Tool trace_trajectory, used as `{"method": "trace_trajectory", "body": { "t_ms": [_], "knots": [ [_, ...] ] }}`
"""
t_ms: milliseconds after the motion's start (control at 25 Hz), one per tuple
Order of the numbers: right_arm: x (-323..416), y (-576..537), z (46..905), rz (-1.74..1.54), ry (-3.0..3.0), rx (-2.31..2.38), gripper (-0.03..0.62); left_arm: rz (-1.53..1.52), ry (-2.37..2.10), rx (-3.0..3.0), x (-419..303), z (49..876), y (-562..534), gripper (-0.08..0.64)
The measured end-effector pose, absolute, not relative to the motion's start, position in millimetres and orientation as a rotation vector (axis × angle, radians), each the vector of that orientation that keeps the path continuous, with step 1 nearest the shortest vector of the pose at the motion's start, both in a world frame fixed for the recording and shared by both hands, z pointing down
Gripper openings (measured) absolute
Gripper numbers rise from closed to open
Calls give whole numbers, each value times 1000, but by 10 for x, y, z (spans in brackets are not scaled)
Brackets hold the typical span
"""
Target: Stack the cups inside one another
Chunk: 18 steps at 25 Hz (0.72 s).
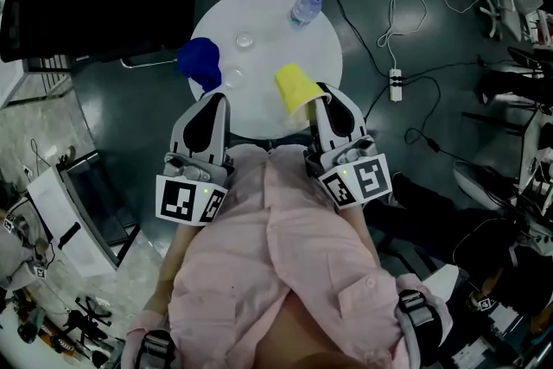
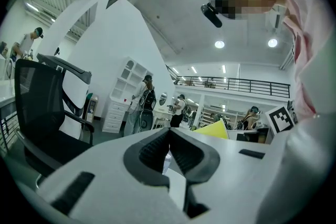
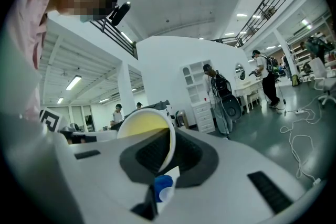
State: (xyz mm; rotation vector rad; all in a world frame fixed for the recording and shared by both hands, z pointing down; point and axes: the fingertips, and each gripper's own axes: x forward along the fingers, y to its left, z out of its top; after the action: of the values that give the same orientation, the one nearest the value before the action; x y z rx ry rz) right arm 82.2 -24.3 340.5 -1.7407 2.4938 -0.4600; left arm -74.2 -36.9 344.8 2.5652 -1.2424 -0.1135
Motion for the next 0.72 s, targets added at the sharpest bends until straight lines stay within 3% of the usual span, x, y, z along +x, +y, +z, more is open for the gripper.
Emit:
{"method": "trace_trajectory", "body": {
  "t_ms": [720],
  "knots": [
    [774, -280, 3435, -470, 2528, -1751, 35, -138, -1258, 2546, -813, 3452, -376, 18]
  ]
}}
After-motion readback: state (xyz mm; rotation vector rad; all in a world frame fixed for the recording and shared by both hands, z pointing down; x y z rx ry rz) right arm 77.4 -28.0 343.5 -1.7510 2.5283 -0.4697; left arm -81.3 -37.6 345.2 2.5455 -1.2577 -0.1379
